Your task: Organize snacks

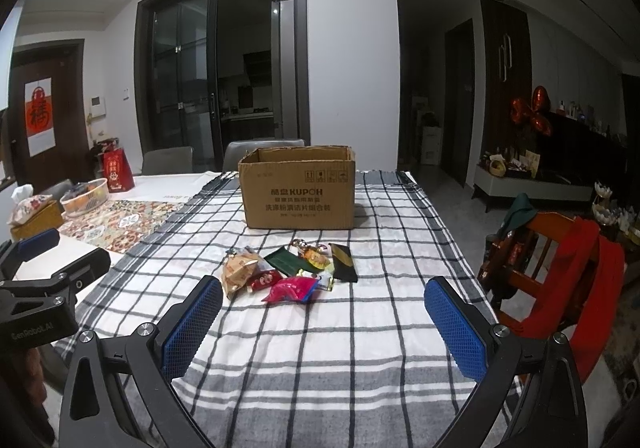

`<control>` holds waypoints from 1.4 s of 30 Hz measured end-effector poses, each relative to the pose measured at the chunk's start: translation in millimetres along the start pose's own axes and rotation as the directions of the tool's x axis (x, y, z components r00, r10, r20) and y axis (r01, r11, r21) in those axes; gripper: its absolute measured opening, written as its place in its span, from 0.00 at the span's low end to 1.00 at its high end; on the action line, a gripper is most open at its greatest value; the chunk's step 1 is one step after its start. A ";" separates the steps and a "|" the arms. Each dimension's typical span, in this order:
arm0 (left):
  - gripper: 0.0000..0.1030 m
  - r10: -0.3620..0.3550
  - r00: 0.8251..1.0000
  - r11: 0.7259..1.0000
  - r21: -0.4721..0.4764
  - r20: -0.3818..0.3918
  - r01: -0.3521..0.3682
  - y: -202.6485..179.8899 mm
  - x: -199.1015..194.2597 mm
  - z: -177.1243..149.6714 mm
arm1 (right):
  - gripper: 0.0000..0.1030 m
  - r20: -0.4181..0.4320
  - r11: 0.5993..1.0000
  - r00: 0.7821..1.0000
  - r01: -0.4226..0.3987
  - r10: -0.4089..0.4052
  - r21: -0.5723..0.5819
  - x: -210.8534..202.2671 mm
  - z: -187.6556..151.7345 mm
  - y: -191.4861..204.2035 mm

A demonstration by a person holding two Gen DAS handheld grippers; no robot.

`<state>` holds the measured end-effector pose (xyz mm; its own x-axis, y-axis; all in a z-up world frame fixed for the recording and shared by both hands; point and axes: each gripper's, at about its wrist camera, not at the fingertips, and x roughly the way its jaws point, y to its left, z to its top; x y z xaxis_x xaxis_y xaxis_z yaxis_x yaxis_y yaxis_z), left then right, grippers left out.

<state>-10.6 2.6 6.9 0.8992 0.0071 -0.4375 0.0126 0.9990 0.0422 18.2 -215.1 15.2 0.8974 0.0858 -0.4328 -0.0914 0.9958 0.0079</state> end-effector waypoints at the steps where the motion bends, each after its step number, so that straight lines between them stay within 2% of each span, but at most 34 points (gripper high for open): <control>1: 1.00 0.001 1.000 1.000 0.000 0.001 -0.001 -0.1 -0.2 -0.1 | 0.99 0.000 1.000 1.000 -0.001 0.001 0.000 0.0 0.1 -0.1; 31: 1.00 0.002 1.000 1.000 0.004 0.001 -0.002 -1.1 -1.1 -0.8 | 0.99 -0.007 1.000 1.000 -0.009 0.009 0.004 0.0 -0.7 4.0; 42: 1.00 -0.015 0.999 1.000 0.023 -0.031 0.016 -3.5 18.0 -3.5 | 0.99 -0.073 0.999 0.997 -0.035 0.036 0.011 22.9 -9.9 8.4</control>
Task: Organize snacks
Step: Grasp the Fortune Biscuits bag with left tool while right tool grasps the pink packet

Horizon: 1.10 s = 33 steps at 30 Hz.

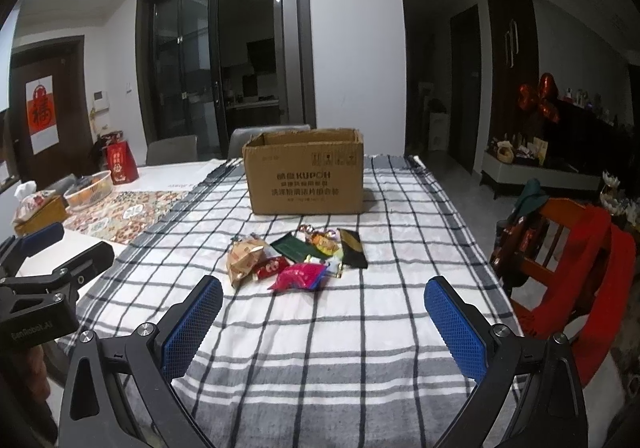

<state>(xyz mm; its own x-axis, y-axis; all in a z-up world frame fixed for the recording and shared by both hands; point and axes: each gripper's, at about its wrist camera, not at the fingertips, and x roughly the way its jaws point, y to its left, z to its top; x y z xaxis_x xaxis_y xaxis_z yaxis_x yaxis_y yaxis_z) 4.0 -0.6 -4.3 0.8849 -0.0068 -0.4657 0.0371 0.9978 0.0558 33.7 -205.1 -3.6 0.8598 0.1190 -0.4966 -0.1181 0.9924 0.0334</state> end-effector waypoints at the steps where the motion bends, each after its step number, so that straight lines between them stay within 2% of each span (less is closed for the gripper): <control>1: 1.00 -0.001 1.000 1.000 0.002 -0.004 0.001 0.5 3.6 -0.2 | 0.99 -0.008 1.000 1.000 -0.003 0.003 -0.002 3.5 -0.5 -0.4; 8: 0.99 -0.003 1.000 0.999 0.051 -0.020 0.004 -1.4 29.1 2.3 | 0.99 -0.048 0.999 0.999 -0.006 0.005 -0.036 29.8 1.0 -0.9; 15: 0.95 -0.040 0.997 0.996 0.075 -0.064 0.044 -4.9 65.0 9.3 | 0.98 -0.080 0.994 0.996 -0.039 0.031 -0.106 61.8 10.2 1.3; 19: 0.93 -0.062 0.993 0.994 0.084 -0.103 0.071 -8.2 88.9 12.1 | 0.94 -0.113 0.986 0.992 -0.069 0.052 -0.150 84.1 14.5 4.0; 26: 0.89 -0.101 0.980 0.988 0.099 -0.173 0.119 -18.3 133.7 12.5 | 0.87 -0.194 0.971 0.975 -0.145 0.107 -0.192 128.2 15.1 5.0; 33: 0.83 -0.122 0.962 0.983 0.103 -0.243 0.150 -27.1 176.4 7.3 | 0.74 -0.312 0.953 0.932 -0.248 0.186 -0.173 177.8 8.9 0.1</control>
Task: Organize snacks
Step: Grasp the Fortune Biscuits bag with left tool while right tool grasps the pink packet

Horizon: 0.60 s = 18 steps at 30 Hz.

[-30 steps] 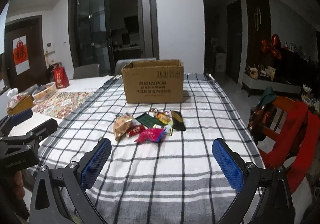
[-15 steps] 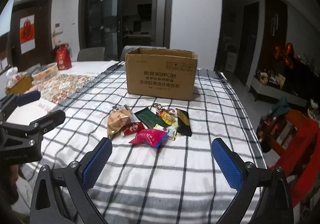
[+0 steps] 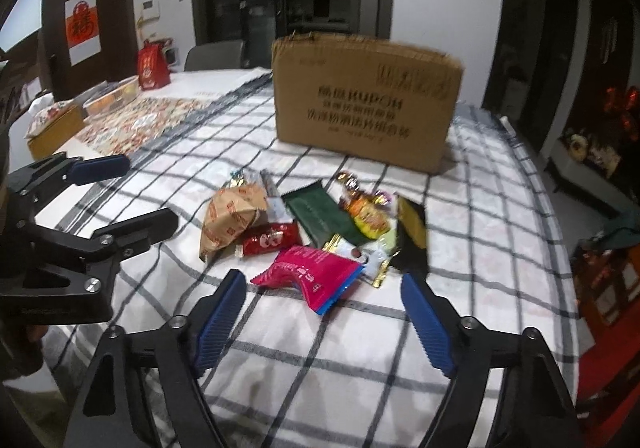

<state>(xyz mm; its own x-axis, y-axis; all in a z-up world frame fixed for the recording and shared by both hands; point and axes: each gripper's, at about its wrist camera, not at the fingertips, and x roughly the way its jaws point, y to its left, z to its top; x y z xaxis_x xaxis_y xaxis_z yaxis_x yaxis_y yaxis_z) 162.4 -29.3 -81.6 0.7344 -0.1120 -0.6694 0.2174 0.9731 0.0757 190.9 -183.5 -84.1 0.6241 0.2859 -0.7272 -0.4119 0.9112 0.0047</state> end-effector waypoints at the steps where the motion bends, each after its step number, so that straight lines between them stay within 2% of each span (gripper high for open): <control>1: 0.83 -0.005 1.000 1.000 0.004 -0.009 0.005 -1.0 5.7 0.3 | 0.73 -0.011 1.000 1.000 -0.008 0.008 -0.002 5.1 0.4 -1.4; 10: 0.78 -0.058 0.995 0.998 0.006 -0.075 0.059 -2.9 44.3 3.1 | 0.66 -0.049 0.995 0.997 -0.056 0.052 -0.083 38.6 4.8 -4.1; 18: 0.73 -0.098 0.988 0.995 0.006 -0.116 0.099 -5.1 68.1 3.2 | 0.60 -0.080 0.974 0.990 -0.132 0.119 -0.185 54.7 10.3 -0.8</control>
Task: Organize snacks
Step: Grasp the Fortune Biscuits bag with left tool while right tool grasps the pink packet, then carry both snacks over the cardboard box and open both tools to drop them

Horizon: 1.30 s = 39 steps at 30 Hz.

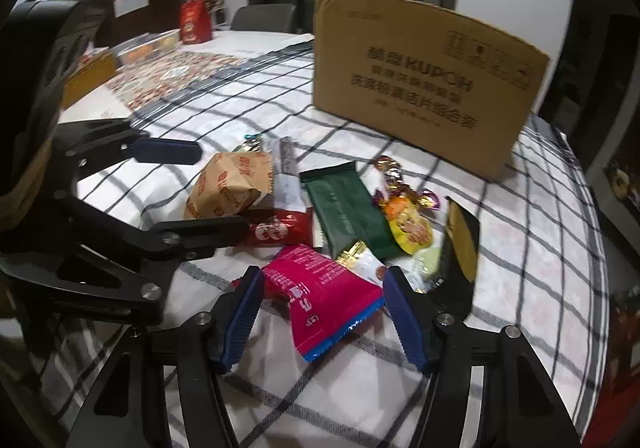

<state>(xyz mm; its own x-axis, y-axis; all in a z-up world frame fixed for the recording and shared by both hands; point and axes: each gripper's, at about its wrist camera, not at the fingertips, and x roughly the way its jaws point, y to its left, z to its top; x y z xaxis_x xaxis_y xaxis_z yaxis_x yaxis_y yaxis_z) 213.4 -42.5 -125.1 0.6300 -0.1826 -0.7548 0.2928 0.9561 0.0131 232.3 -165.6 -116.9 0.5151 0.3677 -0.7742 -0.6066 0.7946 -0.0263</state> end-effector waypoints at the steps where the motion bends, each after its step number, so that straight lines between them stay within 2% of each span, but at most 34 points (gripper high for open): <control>1: 0.73 -0.004 1.000 1.000 -0.001 -0.004 0.004 0.4 2.3 0.3 | 0.60 -0.001 1.000 1.000 -0.008 0.008 -0.007 0.6 1.1 0.7; 6: 0.70 -0.006 1.000 1.000 -0.003 -0.018 0.006 1.7 8.0 -0.9 | 0.60 -0.018 0.998 0.999 -0.047 0.046 -0.053 7.5 4.4 3.4; 7: 0.68 -0.007 1.000 1.000 -0.005 -0.019 0.007 2.2 8.5 -1.3 | 0.54 -0.025 0.997 0.998 -0.067 0.065 -0.043 8.6 4.6 2.8; 10: 0.56 -0.002 1.000 1.000 -0.011 -0.019 0.002 3.6 7.7 -2.2 | 0.49 -0.023 0.997 0.997 -0.076 0.075 -0.023 8.8 5.0 3.1; 14: 0.47 -0.009 1.000 1.000 -0.029 -0.016 0.009 6.3 4.3 -3.2 | 0.44 -0.021 0.998 0.998 -0.067 0.067 0.000 7.7 3.6 4.4; 18: 0.46 -0.005 1.000 0.999 -0.037 -0.013 0.005 5.9 -3.0 -5.2 | 0.39 -0.022 0.997 0.997 -0.071 0.071 0.028 4.4 1.5 4.7; 24: 0.45 -0.003 1.000 0.998 -0.064 0.002 0.003 6.1 -21.2 -5.5 | 0.38 0.004 0.993 0.998 -0.063 0.063 0.104 -8.9 0.0 2.8; 32: 0.45 0.017 0.998 0.996 -0.084 0.060 -0.012 2.1 -54.6 2.5 | 0.38 0.100 0.980 0.995 -0.038 0.018 0.197 -43.6 5.2 0.3; 39: 0.45 0.028 0.992 0.995 -0.096 0.123 -0.016 1.5 -81.2 17.8 | 0.38 0.187 0.971 0.982 -0.007 -0.039 0.238 -75.4 18.0 -1.9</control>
<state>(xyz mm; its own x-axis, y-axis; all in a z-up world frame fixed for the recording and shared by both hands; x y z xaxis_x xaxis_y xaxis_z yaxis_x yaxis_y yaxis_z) 175.5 -30.4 -52.2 0.7217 -0.1826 -0.6677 0.2122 0.9765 -0.0376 205.5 -186.1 -47.1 0.6424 0.4207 -0.6405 -0.4488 0.8840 0.1305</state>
